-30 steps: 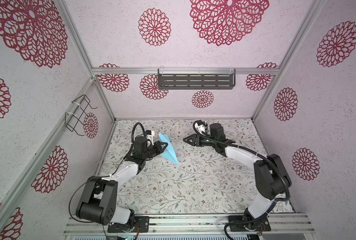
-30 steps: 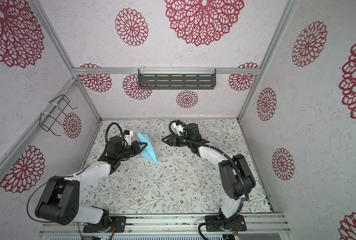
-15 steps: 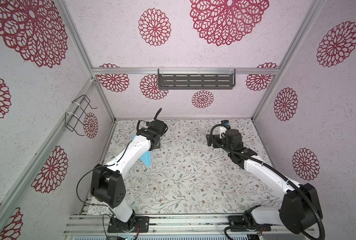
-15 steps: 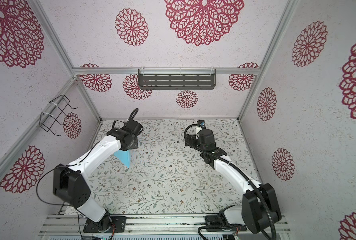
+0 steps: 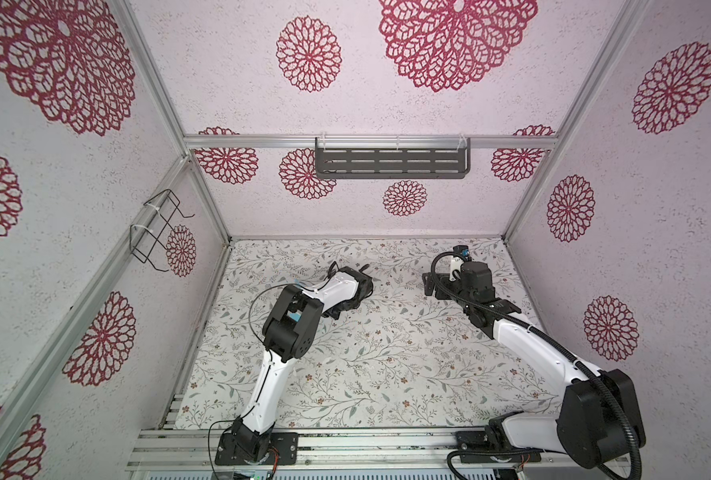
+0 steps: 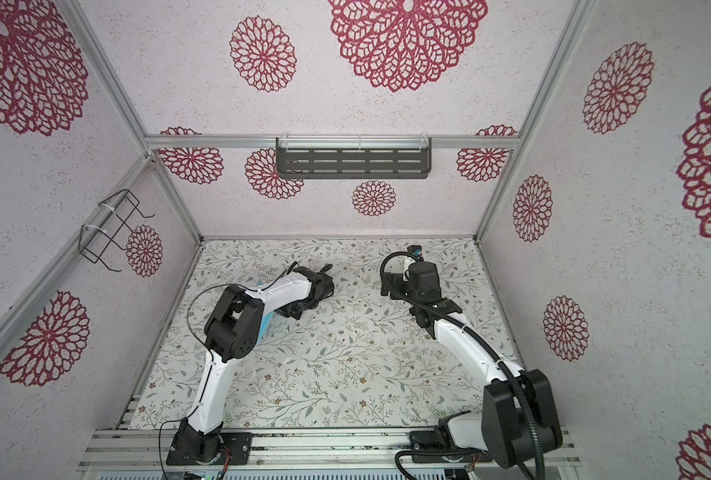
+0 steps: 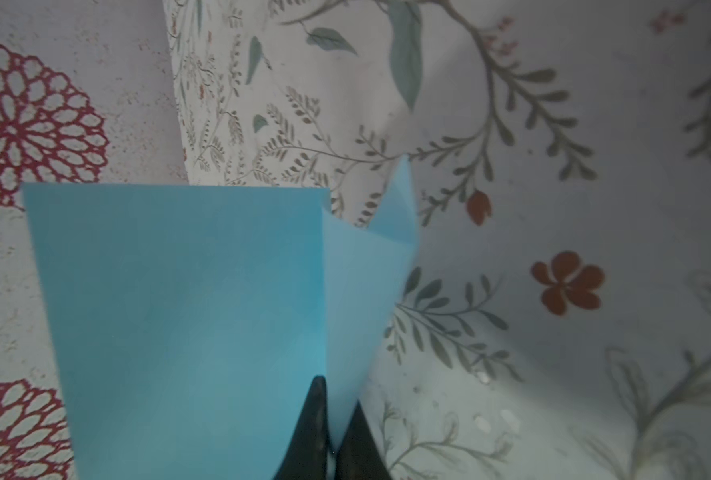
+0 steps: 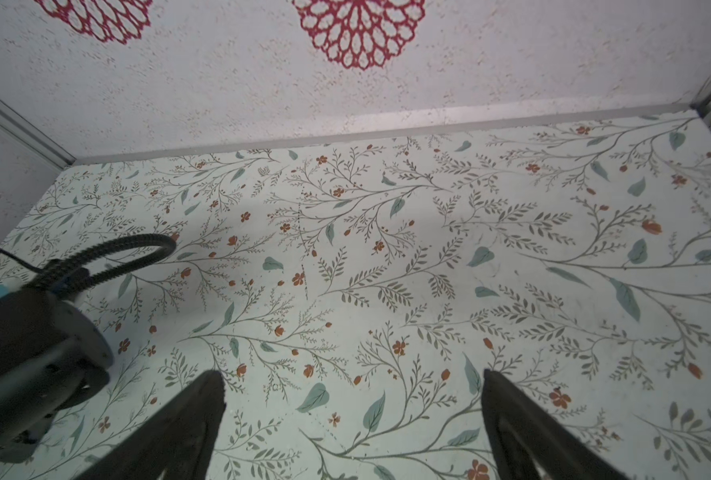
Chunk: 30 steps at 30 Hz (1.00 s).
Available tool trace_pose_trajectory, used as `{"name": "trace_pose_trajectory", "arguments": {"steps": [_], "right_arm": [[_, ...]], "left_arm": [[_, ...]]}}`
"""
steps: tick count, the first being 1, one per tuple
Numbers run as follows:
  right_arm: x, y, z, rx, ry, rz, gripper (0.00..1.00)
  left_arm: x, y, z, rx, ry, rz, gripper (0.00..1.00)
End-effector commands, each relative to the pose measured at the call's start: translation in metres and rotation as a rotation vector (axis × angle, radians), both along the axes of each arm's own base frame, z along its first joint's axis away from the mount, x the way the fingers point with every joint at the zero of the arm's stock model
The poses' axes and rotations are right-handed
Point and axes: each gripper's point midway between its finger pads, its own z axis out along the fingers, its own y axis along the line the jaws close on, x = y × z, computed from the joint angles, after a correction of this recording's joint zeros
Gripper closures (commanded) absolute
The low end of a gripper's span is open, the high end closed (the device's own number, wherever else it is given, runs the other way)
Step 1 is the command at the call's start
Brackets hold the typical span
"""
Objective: Fold a paper plane with a square sheet of paper (pick it up from the middle)
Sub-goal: 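Lower the folded light-blue sheet toward the table with the left gripper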
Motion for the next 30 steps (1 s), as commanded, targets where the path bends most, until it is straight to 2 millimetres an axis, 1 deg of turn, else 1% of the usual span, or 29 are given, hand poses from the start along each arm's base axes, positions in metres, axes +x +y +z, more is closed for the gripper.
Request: {"name": "trace_pose_trajectory", "arguments": {"steps": [1, 3, 6, 10, 13, 16, 19, 22, 24, 27, 29, 30], "right_arm": [[0.001, 0.001, 0.028, 0.060, -0.069, -0.003, 0.01], [0.001, 0.002, 0.024, 0.074, -0.052, -0.002, 0.01], [-0.002, 0.009, 0.018, 0.126, -0.024, 0.021, 0.01], [-0.006, 0.017, 0.012, 0.195, -0.018, 0.042, 0.01], [-0.006, 0.019, 0.008, 0.208, -0.001, 0.048, 0.01], [-0.005, 0.018, 0.007, 0.216, 0.003, 0.034, 0.01], [-0.005, 0.018, 0.005, 0.228, 0.007, 0.029, 0.01], [-0.004, 0.019, 0.001, 0.241, 0.017, 0.026, 0.01], [-0.004, 0.020, -0.002, 0.249, 0.022, 0.026, 0.01], [-0.004, 0.019, -0.006, 0.258, 0.025, 0.015, 0.01], [-0.004, 0.020, -0.008, 0.261, 0.030, 0.013, 0.01], [-0.004, 0.021, -0.009, 0.262, 0.034, 0.018, 0.01]], "left_arm": [[0.009, -0.020, -0.007, -0.064, -0.035, -0.006, 0.87], [0.005, -0.036, -0.024, -0.145, -0.001, -0.007, 0.84], [-0.001, -0.048, -0.041, -0.222, 0.021, 0.008, 0.79], [-0.006, -0.056, -0.049, -0.259, 0.032, 0.014, 0.74], [-0.008, -0.061, -0.049, -0.290, 0.036, 0.014, 0.69], [-0.010, -0.077, -0.041, -0.379, 0.036, 0.007, 0.63], [-0.017, -0.105, -0.030, -0.525, 0.028, 0.000, 0.58], [-0.028, -0.139, -0.017, -0.700, 0.036, -0.003, 0.52], [-0.036, -0.163, -0.002, -0.806, 0.038, -0.029, 0.49], [-0.043, -0.186, 0.022, -0.968, 0.034, -0.053, 0.46], [-0.046, -0.188, 0.042, -1.036, 0.006, -0.072, 0.44], [-0.046, -0.184, 0.059, -1.058, -0.030, -0.088, 0.43]]}}
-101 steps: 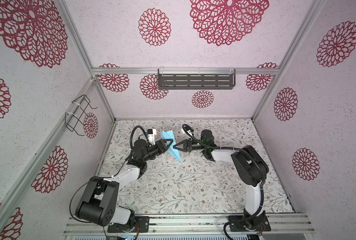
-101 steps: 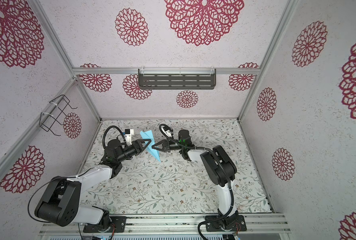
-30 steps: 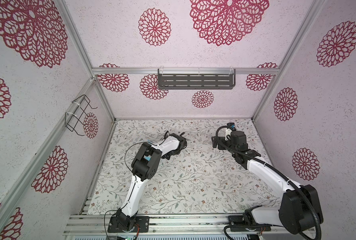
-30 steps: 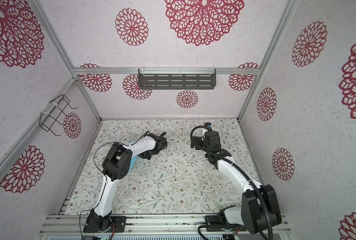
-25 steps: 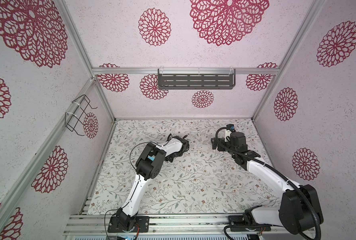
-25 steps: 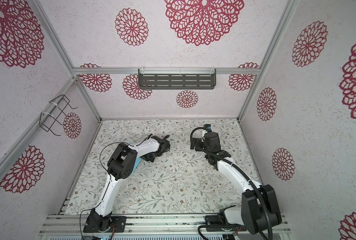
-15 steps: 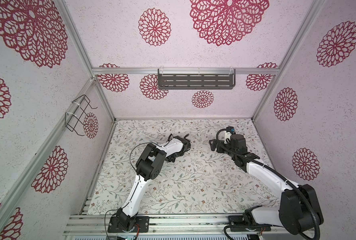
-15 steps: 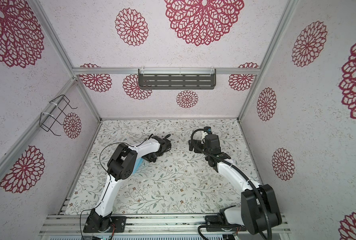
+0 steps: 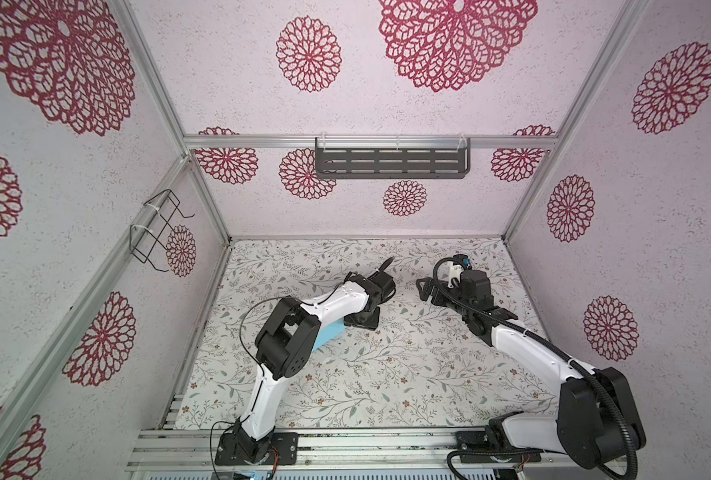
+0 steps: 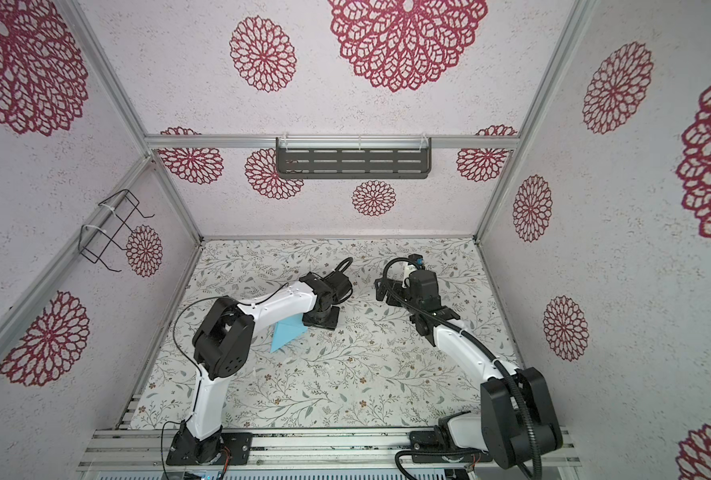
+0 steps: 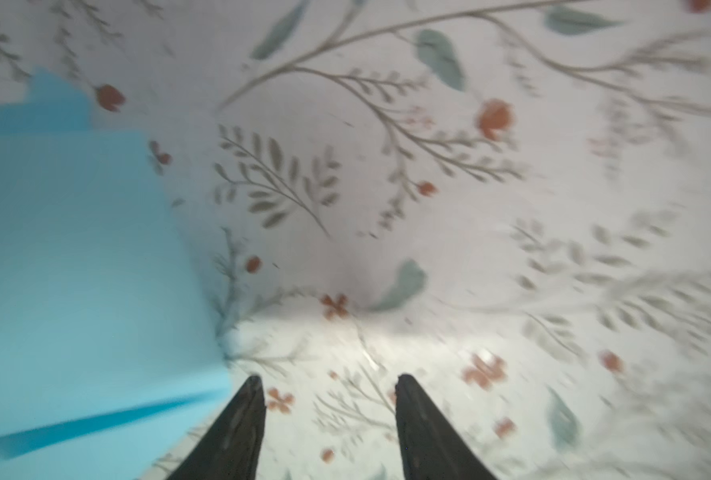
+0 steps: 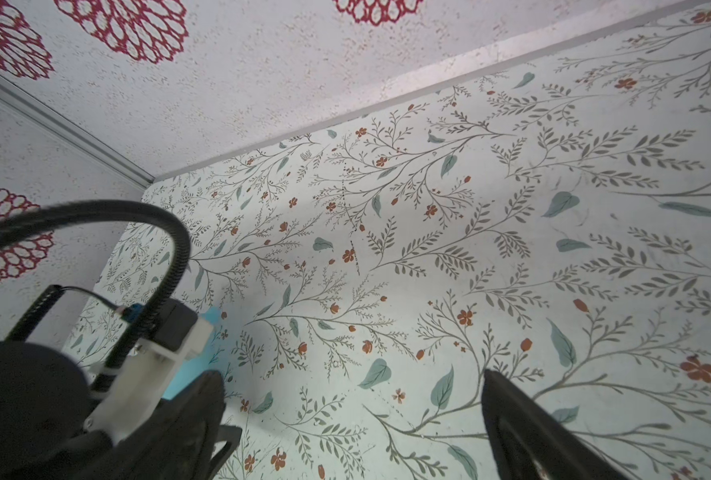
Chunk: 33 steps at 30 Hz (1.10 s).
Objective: Fold a paper plane with a square sheet of paper (pick it up from the middle)
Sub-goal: 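Lower the folded light-blue sheet toward the table with the left gripper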
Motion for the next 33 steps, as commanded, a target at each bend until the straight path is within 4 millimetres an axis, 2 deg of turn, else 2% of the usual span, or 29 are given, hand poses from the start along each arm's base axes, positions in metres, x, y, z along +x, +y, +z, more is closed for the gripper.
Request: {"name": "trace_pose_trajectory", "arguments": {"steps": [1, 4, 6, 9, 13, 17, 22, 28, 30, 33], "right_arm": [[0.005, 0.003, 0.007, 0.039, -0.024, -0.003, 0.01], [0.006, 0.008, 0.003, 0.052, -0.010, 0.015, 0.01], [0.006, 0.012, -0.001, 0.064, 0.003, 0.026, 0.01], [0.007, 0.018, -0.006, 0.085, 0.018, 0.040, 0.01], [0.008, 0.027, -0.012, 0.103, 0.038, 0.061, 0.01], [0.008, 0.034, -0.015, 0.110, 0.051, 0.079, 0.01], [0.009, 0.038, -0.016, 0.116, 0.060, 0.089, 0.01], [0.009, 0.042, -0.019, 0.120, 0.072, 0.100, 0.01], [0.009, 0.043, -0.020, 0.120, 0.074, 0.103, 0.01], [0.009, 0.045, -0.022, 0.121, 0.084, 0.110, 0.01]], "left_arm": [[0.006, -0.014, 0.059, -0.210, -0.104, 0.010, 0.41], [0.005, 0.025, 0.067, -0.152, -0.172, 0.062, 0.39], [0.003, 0.061, 0.062, -0.073, -0.196, 0.116, 0.35], [-0.004, 0.104, 0.047, 0.017, -0.174, 0.176, 0.31], [-0.009, 0.138, 0.026, 0.069, -0.134, 0.239, 0.29], [-0.008, 0.155, 0.006, 0.083, -0.103, 0.277, 0.30], [-0.001, 0.164, -0.011, 0.106, -0.072, 0.276, 0.36], [0.004, 0.171, -0.023, 0.134, -0.049, 0.280, 0.48], [0.004, 0.178, -0.027, 0.151, -0.043, 0.293, 0.56], [0.004, 0.183, -0.033, 0.159, -0.032, 0.305, 0.59]]}}
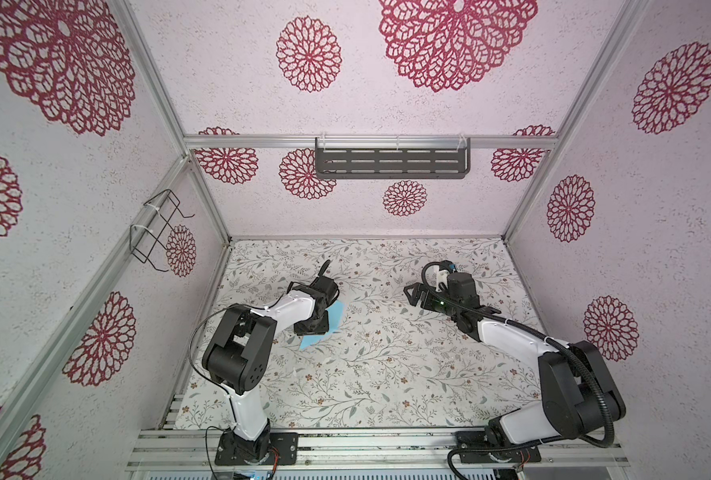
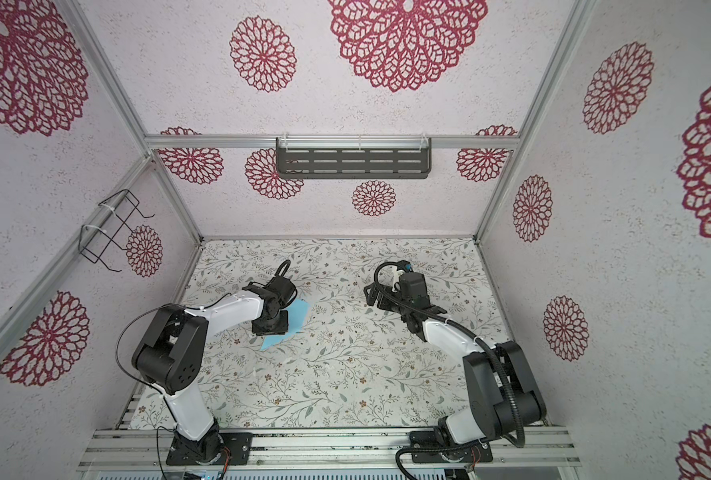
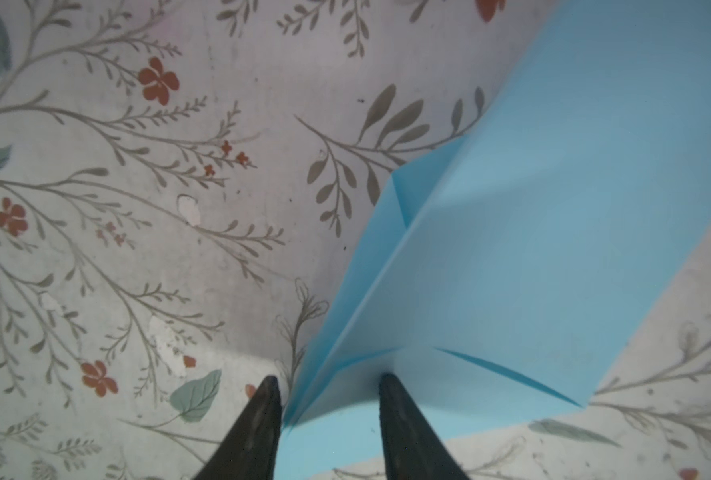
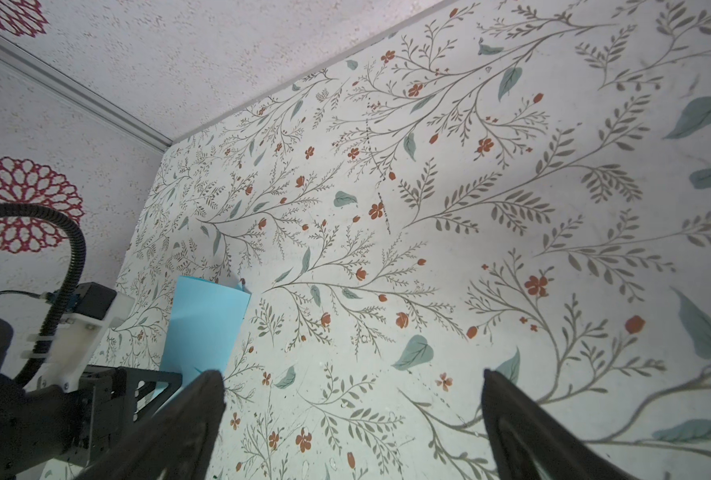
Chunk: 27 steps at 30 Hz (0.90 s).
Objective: Fold a paper plane with a square sheet of paper (pick it up from the middle)
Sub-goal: 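Lower the folded light-blue sheet toward the table with the left gripper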
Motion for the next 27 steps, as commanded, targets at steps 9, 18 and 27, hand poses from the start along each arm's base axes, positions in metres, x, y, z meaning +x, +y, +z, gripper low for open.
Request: {"name": "trace_pose_trajectory", "arguments": {"steps": [9, 18, 27], "right_arm": [[0.009, 0.017, 0.014, 0.042, -0.019, 0.038, 0.01], [0.009, 0.020, 0.013, 0.042, -0.011, 0.046, 0.01], [0.006, 0.020, 0.006, 0.033, 0.011, 0.053, 0.01]], "left_arm": [[0.008, 0.019, -0.006, -0.007, -0.001, 0.015, 0.54], [0.003, 0.011, -0.021, -0.209, 0.065, 0.026, 0.57], [-0.001, -0.031, -0.010, -0.403, 0.068, -0.043, 0.61]]}}
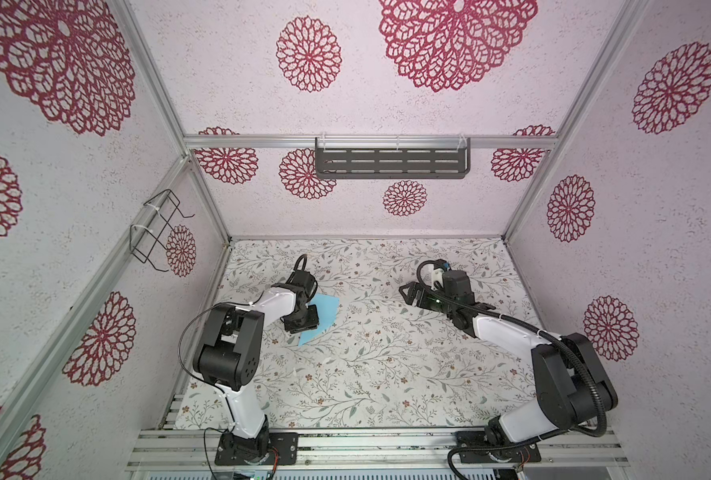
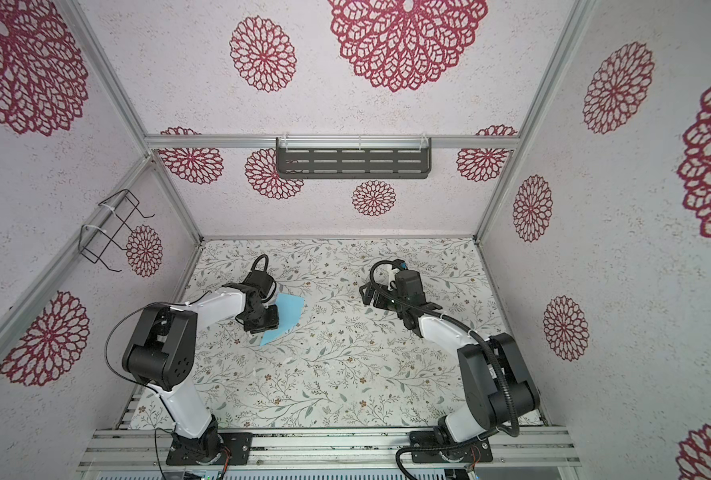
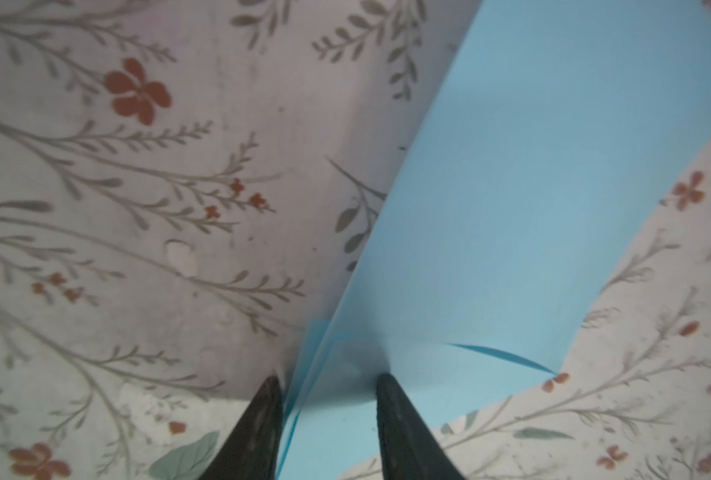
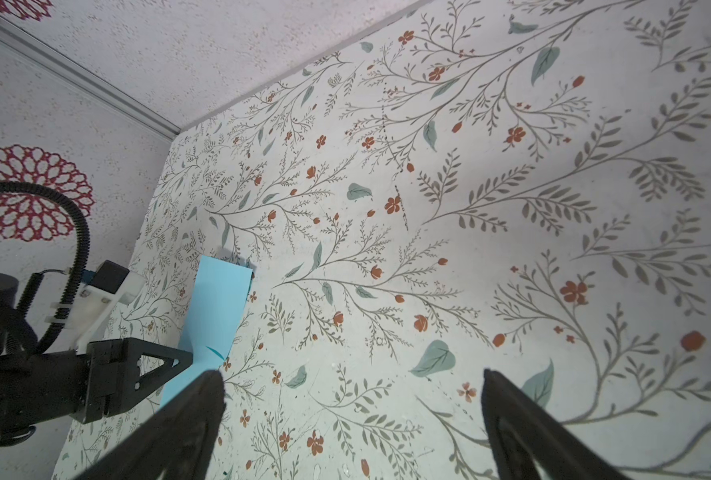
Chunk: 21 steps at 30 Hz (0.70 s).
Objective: Fold a paper plane with a square sheet of paper (pick it up from the middle)
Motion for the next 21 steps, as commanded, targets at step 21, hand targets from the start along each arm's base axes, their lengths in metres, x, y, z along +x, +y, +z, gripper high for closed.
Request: {"name": "trace_pose_trajectory", "arguments": {"steps": [21], "right_arm": [[-0.058, 0.116, -0.027, 0.179, 0.159, 0.385, 0.39]], "left_arm": [[-0.033, -0.132, -0.006, -0.160, 0.020, -0.295, 0.67]]}}
